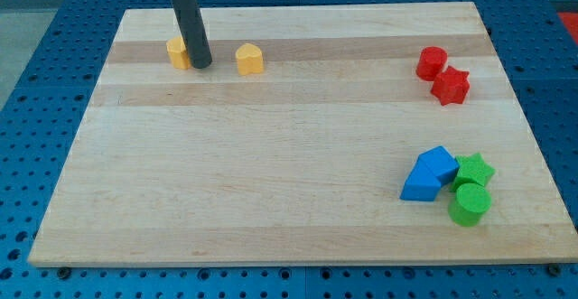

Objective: Slide the yellow heart closer to red circle

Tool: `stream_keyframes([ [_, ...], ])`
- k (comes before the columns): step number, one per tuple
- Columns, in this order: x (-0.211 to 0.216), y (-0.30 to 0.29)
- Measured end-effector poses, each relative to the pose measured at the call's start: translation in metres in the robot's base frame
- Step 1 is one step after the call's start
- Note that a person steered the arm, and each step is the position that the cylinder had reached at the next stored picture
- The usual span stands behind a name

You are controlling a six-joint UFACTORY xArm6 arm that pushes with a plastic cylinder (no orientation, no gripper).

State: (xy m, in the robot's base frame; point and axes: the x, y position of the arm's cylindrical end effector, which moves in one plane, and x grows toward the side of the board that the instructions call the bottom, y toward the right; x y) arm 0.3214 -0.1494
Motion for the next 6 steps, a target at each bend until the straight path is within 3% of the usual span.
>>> stream_keyframes([
  [3, 0.0, 0.07],
  [6, 0.0, 0.218],
])
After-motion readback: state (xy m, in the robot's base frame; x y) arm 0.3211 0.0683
